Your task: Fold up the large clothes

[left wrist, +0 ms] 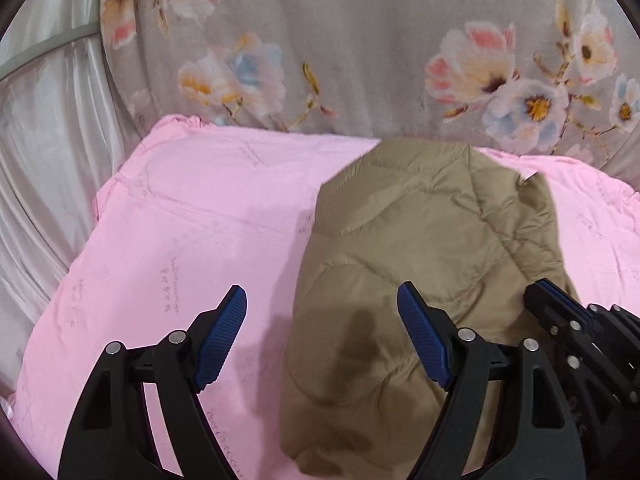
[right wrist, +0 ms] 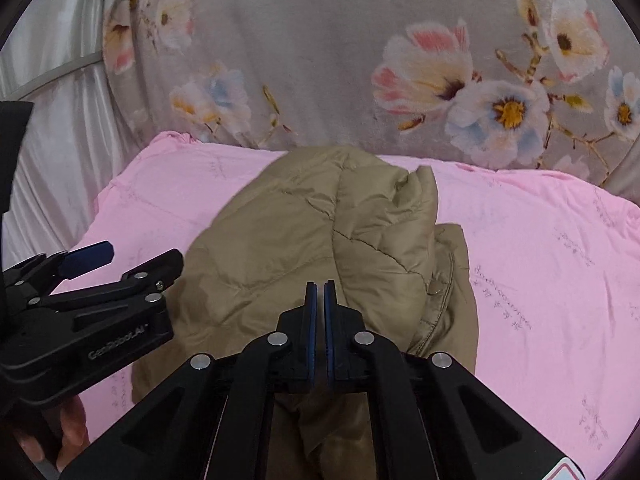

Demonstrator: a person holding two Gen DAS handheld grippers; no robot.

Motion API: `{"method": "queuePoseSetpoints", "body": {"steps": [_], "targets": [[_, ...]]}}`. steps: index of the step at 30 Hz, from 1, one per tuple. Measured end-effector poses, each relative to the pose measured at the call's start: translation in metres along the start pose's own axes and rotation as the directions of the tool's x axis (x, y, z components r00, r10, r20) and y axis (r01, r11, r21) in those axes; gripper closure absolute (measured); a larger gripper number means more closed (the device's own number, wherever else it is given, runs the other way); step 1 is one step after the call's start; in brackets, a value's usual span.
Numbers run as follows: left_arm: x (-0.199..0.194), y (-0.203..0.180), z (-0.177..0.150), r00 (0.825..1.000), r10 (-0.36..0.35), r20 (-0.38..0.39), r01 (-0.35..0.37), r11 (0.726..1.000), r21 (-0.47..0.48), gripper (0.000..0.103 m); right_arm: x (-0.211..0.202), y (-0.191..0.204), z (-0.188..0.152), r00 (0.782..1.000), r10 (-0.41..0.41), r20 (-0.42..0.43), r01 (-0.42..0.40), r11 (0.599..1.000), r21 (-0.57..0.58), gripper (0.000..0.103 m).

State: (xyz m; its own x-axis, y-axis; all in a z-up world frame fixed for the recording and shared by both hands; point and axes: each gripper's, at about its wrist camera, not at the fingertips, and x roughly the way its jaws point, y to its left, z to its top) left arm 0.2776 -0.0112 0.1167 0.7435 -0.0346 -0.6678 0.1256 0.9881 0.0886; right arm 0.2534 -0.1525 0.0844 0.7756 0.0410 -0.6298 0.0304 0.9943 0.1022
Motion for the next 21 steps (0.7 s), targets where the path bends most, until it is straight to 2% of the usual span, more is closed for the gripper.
{"method": "queuePoseSetpoints", "body": {"steps": [3, 7, 11, 21], "targets": [[0.023, -0.006, -0.007, 0.999, 0.009, -0.043, -0.008, 1.000, 0.013, 0.027, 0.020, -0.017, -0.005, 0.999, -0.004, -0.038, 0.005, 1.000, 0.029, 0.103], [0.039, -0.011, -0.017, 0.999, -0.010, -0.052, 0.011, 1.000, 0.015, 0.025, 0.032, -0.032, -0.013, 0.998, -0.014, -0.058, 0.017, 0.998, 0.058, 0.103], [0.047, -0.023, -0.021, 0.999, -0.006, -0.040, 0.007, 0.999, 0.033, 0.023, 0.042, -0.036, -0.021, 0.997, -0.065, -0.045, 0.067, 0.997, 0.040, 0.103], [0.071, -0.033, -0.027, 1.000, -0.014, -0.023, 0.015, 0.999, 0.044, 0.020, 0.057, -0.053, -0.029, 0.999, -0.036, -0.014, 0.037, 0.994, 0.101, 0.103]]}}
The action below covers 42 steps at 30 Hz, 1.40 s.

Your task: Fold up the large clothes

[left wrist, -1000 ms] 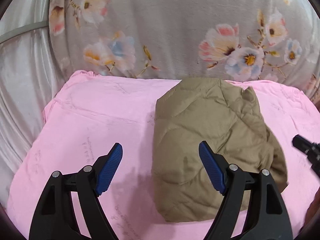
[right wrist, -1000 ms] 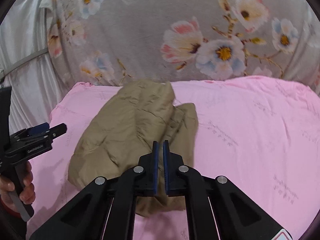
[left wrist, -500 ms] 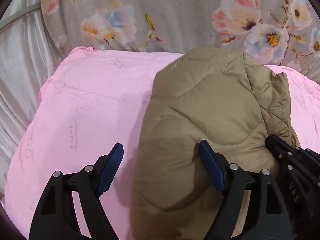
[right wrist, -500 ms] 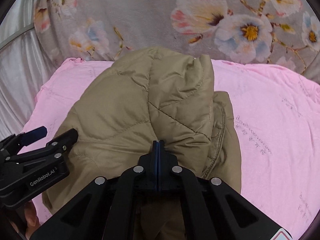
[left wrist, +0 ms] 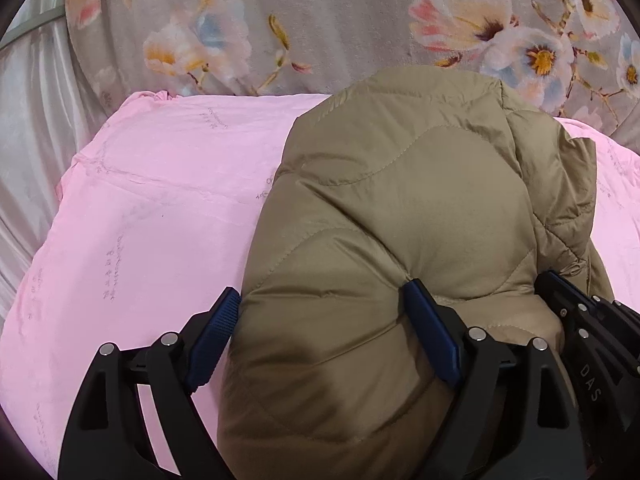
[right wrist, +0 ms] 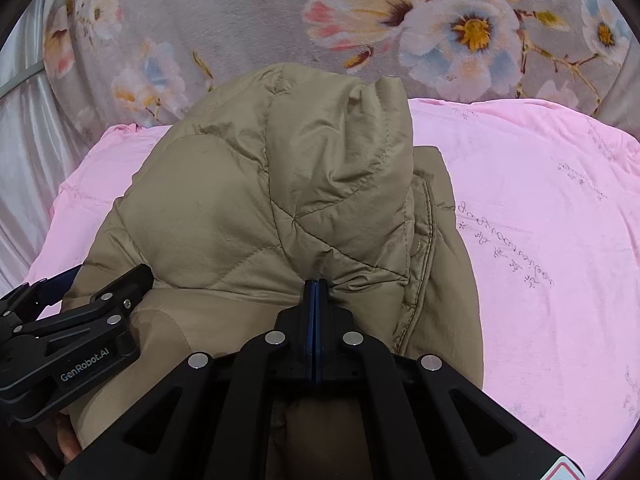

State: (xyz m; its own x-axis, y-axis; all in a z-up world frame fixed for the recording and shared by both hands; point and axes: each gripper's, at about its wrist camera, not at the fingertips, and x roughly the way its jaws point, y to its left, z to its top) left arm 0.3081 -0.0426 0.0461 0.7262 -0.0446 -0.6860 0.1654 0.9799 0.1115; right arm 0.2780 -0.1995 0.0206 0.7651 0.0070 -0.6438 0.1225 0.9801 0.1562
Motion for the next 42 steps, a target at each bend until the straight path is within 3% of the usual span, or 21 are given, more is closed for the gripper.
{"method": "queuePoseSetpoints", "body": {"steps": [7, 15, 24, 29, 33, 37, 42], "targets": [[0.015, -0.009, 0.004, 0.998, 0.019, 0.053, -0.021, 0.999, 0.037, 0.016, 0.006, 0.002, -0.002, 0.999, -0.031, 0.033, 0.031, 0.999, 0.008, 0.103], [0.028, -0.011, 0.010, 0.997, 0.014, 0.070, -0.016, 0.999, 0.036, 0.015, 0.016, -0.008, 0.005, 1.000, 0.009, 0.026, -0.010, 0.998, 0.062, 0.103], [0.027, -0.011, 0.008, 0.997, 0.020, 0.076, -0.022, 0.999, 0.024, 0.015, 0.016, -0.005, 0.004, 1.000, -0.005, 0.029, 0.004, 0.999, 0.046, 0.103], [0.009, -0.001, 0.001, 0.999, -0.019, 0.034, 0.019, 1.000, 0.005, 0.015, -0.011, 0.000, 0.002, 1.000, -0.022, 0.021, 0.022, 1.000, -0.001, 0.103], [-0.022, 0.005, -0.011, 1.000, -0.002, 0.023, 0.001, 0.999, 0.039, 0.015, -0.050, 0.004, -0.009, 0.999, -0.035, 0.030, 0.035, 0.999, -0.012, 0.098], [-0.045, 0.008, -0.026, 1.000, 0.016, 0.007, -0.016, 0.998, 0.063, 0.015, -0.054, 0.002, -0.035, 0.994, -0.105, -0.018, 0.103, 0.991, -0.081, 0.098], [-0.065, 0.016, -0.047, 1.000, 0.027, -0.004, -0.027, 0.998, 0.063, 0.014, -0.075, -0.008, -0.055, 0.989, -0.142, -0.037, 0.141, 0.989, -0.042, 0.098]]}}
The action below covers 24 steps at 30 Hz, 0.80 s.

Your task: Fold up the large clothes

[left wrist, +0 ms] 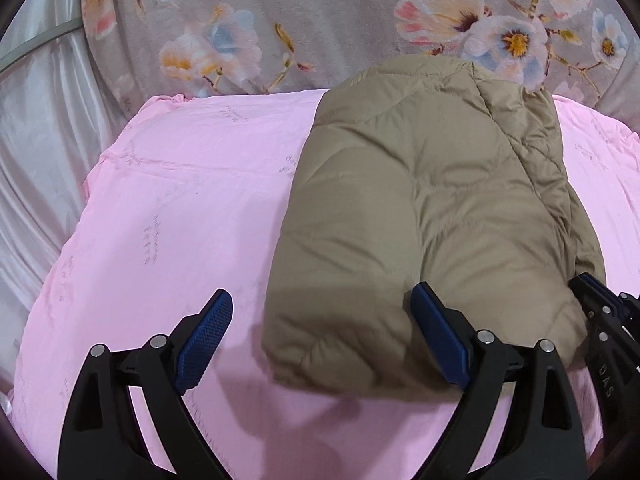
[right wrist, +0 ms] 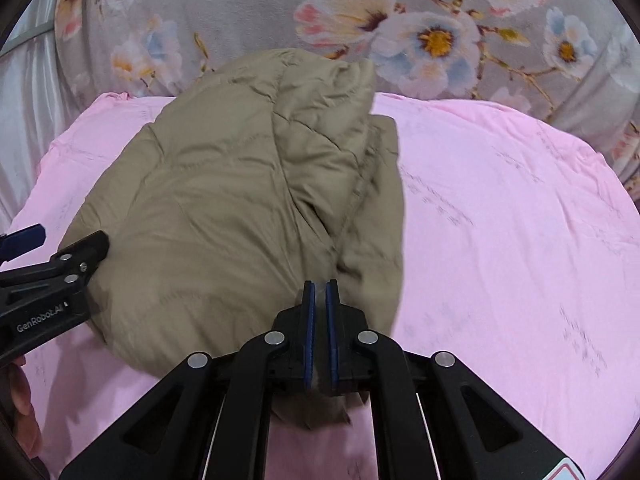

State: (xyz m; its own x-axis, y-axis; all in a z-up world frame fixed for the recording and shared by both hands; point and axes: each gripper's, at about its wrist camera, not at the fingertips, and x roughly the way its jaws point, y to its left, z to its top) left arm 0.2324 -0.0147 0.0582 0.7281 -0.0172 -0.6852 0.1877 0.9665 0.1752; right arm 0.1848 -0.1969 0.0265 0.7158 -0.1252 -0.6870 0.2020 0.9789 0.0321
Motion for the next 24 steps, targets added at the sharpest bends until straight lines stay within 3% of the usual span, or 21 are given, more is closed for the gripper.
{"method": "queuePoseSetpoints", "body": {"steps": [5, 9, 11, 19, 21, 24], "targets": [[-0.014, 0.008, -0.026, 0.999, 0.001, -0.038, -0.001, 1.000, -0.019, 0.014, -0.025, -0.002, -0.018, 1.000, 0.005, 0.009, -0.005, 1.000, 0.029, 0.093], [-0.014, 0.008, -0.054, 0.997, 0.028, -0.072, -0.028, 1.000, -0.003, 0.014, -0.042, 0.004, -0.036, 0.999, -0.041, 0.028, 0.041, 0.999, 0.017, 0.068], [-0.014, 0.010, -0.069, 0.996, 0.031, -0.083, -0.032, 0.999, -0.009, 0.014, -0.048, 0.006, -0.047, 0.999, -0.037, 0.022, 0.037, 0.999, 0.018, 0.060], [-0.027, 0.007, -0.110, 0.996, 0.031, -0.080, -0.031, 1.000, 0.005, 0.014, -0.054, 0.013, -0.090, 0.998, -0.056, -0.029, 0.056, 0.998, -0.009, 0.053], [-0.034, 0.007, -0.115, 0.998, 0.024, -0.064, -0.024, 1.000, 0.007, 0.014, -0.062, 0.012, -0.094, 0.998, -0.068, -0.002, 0.068, 0.998, 0.003, 0.038], [-0.037, 0.007, -0.122, 0.997, 0.030, -0.065, -0.030, 1.000, 0.009, 0.014, -0.067, 0.012, -0.100, 0.998, -0.070, 0.004, 0.069, 0.997, 0.013, 0.032]]}}
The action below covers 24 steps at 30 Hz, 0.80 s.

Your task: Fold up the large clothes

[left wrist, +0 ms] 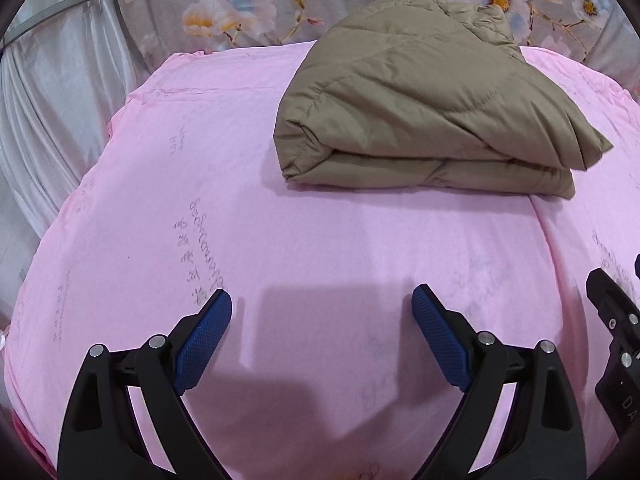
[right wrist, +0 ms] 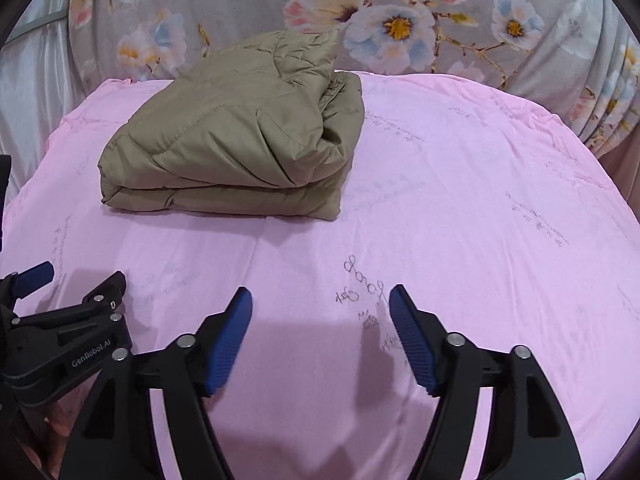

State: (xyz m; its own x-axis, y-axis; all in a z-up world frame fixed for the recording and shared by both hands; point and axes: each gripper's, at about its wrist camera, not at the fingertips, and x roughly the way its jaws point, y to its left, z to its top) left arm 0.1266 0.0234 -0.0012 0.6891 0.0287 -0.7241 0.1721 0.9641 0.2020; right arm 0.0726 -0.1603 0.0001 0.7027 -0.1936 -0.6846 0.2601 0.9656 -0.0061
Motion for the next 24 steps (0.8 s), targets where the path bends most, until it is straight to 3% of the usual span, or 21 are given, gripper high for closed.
{"method": "queuePoseSetpoints", "body": {"steps": [9, 24], "targets": [[-0.016, 0.005, -0.009, 0.998, 0.004, 0.060, -0.002, 1.000, -0.027, 0.010, -0.016, 0.010, -0.008, 0.998, 0.005, 0.064, -0.003, 0.999, -0.033, 0.020], [-0.020, 0.002, -0.011, 0.995, 0.000, 0.096, 0.002, 1.000, -0.012, 0.010, -0.015, 0.011, -0.009, 0.999, 0.014, 0.052, -0.012, 0.999, -0.030, 0.019]]}}
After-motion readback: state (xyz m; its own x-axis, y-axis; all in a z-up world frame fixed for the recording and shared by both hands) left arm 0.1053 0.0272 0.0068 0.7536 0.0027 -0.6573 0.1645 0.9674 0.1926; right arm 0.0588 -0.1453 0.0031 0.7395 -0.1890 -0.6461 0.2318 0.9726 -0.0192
